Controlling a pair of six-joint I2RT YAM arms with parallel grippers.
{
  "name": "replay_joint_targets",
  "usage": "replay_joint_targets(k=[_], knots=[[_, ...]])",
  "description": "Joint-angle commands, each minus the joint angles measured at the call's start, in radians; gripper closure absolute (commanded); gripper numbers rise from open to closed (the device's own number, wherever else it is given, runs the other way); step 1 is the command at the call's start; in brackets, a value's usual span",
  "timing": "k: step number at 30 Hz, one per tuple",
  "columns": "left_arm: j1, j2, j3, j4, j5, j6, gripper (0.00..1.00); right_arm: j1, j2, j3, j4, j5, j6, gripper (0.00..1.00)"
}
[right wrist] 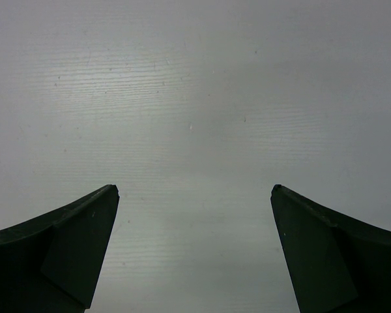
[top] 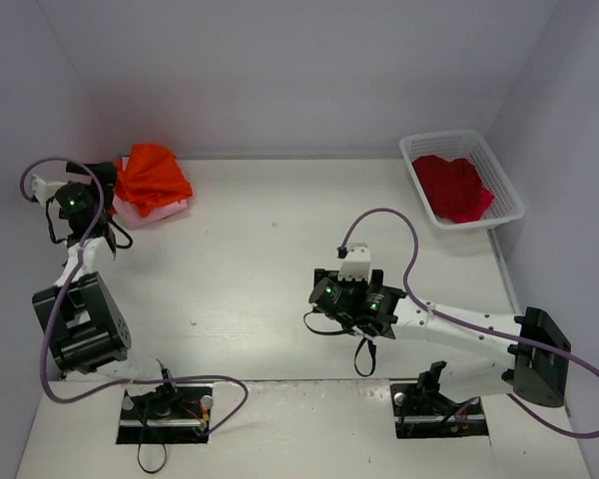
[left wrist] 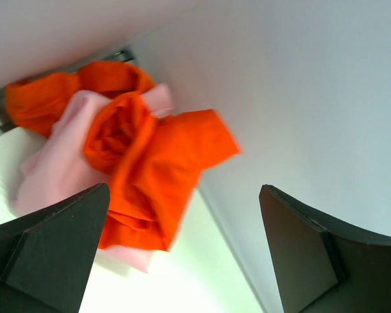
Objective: Fold and stack the t-shirts
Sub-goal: Put the neatly folded tshirt into the corner of the board with the left arm
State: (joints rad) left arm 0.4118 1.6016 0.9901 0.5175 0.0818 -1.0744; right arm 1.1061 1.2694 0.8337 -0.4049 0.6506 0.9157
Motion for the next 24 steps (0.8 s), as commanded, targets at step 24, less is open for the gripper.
replay_joint_targets(k=[24], knots=[[-0.226, -0.034, 0.232, -0.004, 0.328, 0.082, 0.07, 0.005, -0.146, 0.127, 0.009, 0.069, -0.061, 0.0]])
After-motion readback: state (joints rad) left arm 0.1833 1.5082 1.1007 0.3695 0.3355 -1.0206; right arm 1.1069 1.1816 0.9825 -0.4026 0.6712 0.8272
